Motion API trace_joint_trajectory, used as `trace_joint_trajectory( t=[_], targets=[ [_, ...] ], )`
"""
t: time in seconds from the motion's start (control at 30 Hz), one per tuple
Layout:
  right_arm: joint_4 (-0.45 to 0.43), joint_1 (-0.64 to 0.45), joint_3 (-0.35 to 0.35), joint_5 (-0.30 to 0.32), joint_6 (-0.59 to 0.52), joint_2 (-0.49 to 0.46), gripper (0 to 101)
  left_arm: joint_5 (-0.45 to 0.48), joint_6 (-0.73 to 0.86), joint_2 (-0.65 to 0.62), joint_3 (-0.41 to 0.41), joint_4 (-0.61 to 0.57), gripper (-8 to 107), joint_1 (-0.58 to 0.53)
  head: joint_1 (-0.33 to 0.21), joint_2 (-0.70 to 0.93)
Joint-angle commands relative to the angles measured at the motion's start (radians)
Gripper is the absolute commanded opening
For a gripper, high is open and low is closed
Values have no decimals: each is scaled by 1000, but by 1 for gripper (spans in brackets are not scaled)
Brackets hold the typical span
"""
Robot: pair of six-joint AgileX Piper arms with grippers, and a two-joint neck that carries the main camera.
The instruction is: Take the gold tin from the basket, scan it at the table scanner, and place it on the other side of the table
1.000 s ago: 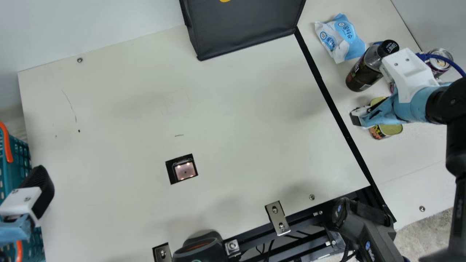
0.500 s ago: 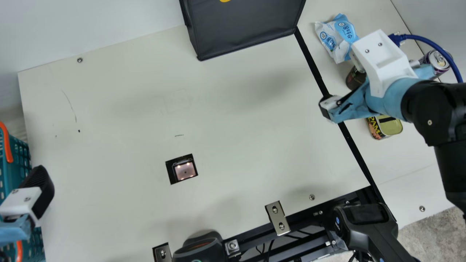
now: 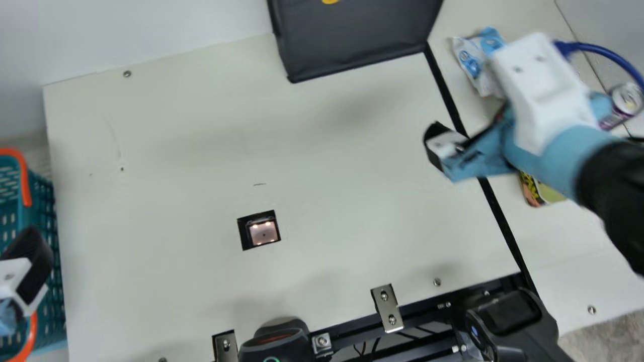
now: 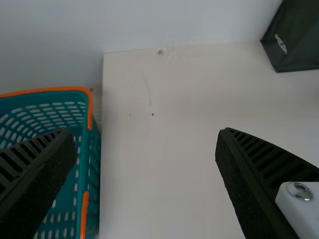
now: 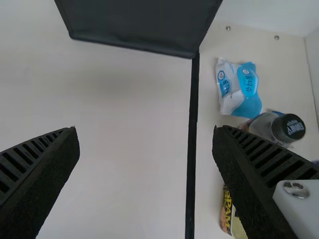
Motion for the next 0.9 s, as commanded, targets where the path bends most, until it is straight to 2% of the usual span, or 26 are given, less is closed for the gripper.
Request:
trace_joint_trajectory(
  t=[0.0,0.17,0.33,0.87],
  targets=[
    [31,-46,-15,15,19,-48,95,33,-16,-19,-15,4,90,48,-24,91],
    [88,-60,-54,63,53,-135,95,51,-26,-33,-26,6,90,69,-24,207],
    [90,-60,-57,78,53,-140,95,51,-26,-33,-26,8,90,69,-24,230],
    [90,-60,-58,74,53,-139,95,52,-26,-33,-26,8,90,69,-24,230]
  ],
)
